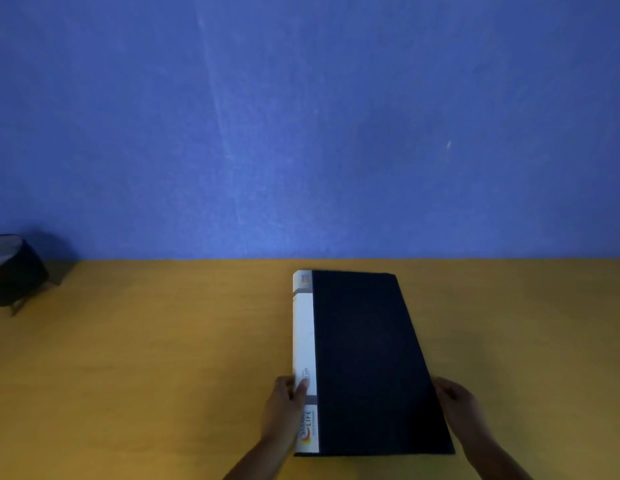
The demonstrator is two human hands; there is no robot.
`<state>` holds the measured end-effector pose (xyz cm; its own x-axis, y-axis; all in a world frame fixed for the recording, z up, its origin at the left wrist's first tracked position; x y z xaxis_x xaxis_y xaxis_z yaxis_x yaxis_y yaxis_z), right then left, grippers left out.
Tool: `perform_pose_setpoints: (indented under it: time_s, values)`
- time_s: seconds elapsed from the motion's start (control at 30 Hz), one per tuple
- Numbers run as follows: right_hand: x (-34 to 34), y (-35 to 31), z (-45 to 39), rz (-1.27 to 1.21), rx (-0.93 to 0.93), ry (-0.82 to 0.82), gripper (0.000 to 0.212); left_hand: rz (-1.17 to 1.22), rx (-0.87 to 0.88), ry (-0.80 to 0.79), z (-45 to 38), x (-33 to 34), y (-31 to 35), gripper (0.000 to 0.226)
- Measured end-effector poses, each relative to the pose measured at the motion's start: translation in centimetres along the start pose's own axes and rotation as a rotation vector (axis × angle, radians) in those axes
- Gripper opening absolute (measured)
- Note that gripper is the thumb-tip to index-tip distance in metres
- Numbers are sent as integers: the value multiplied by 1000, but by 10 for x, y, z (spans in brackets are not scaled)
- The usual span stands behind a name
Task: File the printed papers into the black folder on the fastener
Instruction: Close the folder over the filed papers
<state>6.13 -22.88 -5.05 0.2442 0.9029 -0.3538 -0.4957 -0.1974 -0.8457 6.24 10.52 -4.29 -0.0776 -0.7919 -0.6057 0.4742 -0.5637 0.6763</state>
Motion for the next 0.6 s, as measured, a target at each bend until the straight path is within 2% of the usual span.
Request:
perform_pose_setpoints:
  time_s: [0.07, 0.17, 0.23, 0.33, 0.5, 0.6]
  values:
    - [3, -1, -1, 40, 9, -7, 29, -1, 28, -24, 1, 7, 4, 32]
    - [5, 0, -3, 95, 21, 13, 29, -12, 0, 75, 2, -1, 2, 31]
    - [11, 1, -2, 141, 41, 13, 36, 22, -30, 129, 3, -7, -4, 30]
    - [29, -3, 3, 135, 94, -19, 51, 94, -36, 127, 6, -15, -16, 31]
    - [80, -17, 16, 88, 93, -196, 36, -34, -35, 253, -1, -63, -57, 32]
    - [121, -36, 35, 81, 28, -312, 44, -56, -43, 324, -6, -104, -85, 33]
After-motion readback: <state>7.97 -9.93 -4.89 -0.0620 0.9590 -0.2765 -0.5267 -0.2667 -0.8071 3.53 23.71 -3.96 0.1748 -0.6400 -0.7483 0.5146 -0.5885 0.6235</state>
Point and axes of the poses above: each hand's wrist, its own z-axis away from the middle knuckle, its own x-axis out of the palm, y = z × x, the point moved 10 cm from there along -z, towards the middle knuckle, and after that the axes turned 11 degrees about -z, right-handed, at the moved point
